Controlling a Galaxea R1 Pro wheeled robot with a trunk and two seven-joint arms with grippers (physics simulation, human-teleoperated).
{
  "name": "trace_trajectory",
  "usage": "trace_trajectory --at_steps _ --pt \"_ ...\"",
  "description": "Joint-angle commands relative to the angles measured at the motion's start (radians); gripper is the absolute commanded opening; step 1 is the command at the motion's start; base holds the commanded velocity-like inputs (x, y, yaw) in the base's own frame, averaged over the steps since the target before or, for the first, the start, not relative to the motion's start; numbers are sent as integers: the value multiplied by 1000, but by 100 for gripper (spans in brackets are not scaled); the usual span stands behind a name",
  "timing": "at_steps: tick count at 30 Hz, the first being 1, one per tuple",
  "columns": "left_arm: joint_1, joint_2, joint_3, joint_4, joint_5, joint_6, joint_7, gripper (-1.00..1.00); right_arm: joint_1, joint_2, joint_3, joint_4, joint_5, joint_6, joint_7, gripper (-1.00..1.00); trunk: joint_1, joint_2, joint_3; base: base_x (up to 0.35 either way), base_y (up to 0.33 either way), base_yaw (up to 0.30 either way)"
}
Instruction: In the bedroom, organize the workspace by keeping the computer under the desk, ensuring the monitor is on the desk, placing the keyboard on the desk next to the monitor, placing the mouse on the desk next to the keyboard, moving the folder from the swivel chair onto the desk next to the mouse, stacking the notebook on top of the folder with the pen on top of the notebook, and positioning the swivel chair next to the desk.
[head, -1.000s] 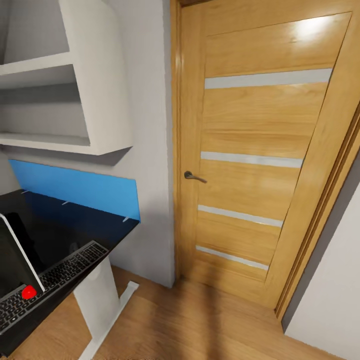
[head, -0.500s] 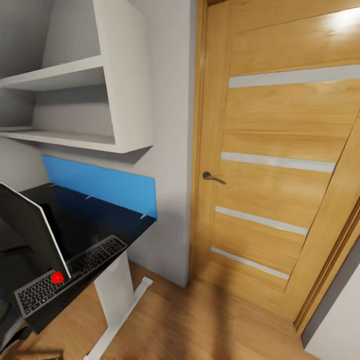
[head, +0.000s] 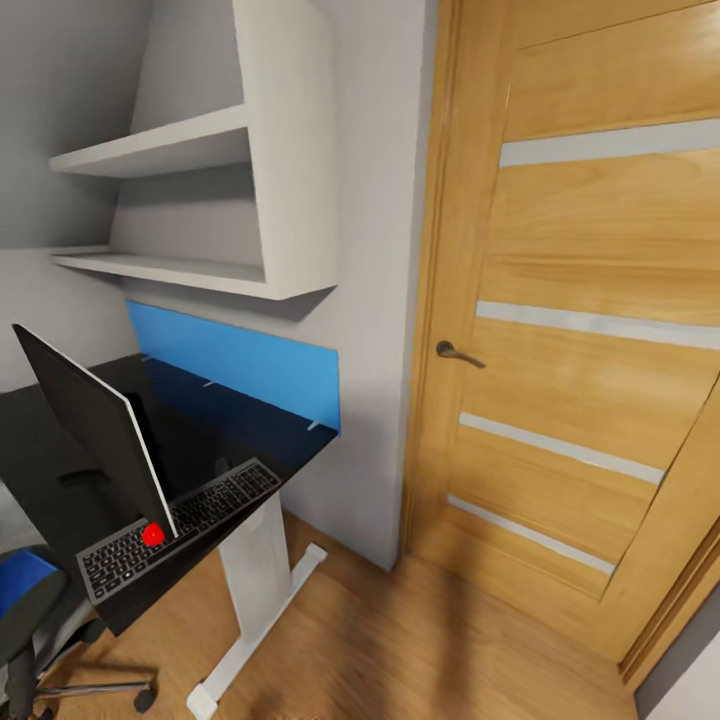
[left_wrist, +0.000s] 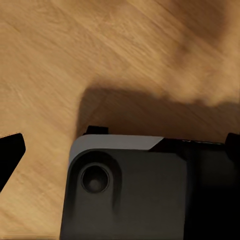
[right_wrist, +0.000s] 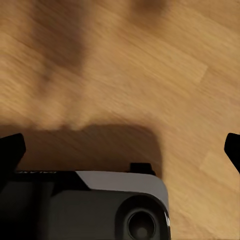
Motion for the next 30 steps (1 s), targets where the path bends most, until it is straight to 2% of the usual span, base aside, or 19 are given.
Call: trace_trajectory --at_steps 1,9,17,30 --pt "-1 0 8 1 0 -3 -1 100 -1 0 0 -1 -1 -3 0 100 0 -1 -3 0 0 147" --pt "-1 0 23 1 12 -8 -1 100 -1 -1 -2 -24 -2 -3 -1 100 0 -1 -14 0 0 117" --pt "-1 0 52 2 43 -72 -1 100 -1 0 -7 -39 -8 -3 -2 100 0 -1 -27 0 0 119" --pt "-1 0 58 3 49 -90 -1 100 -1 1 -2 -42 -2 -4 -3 100 0 -1 -46 0 0 153"
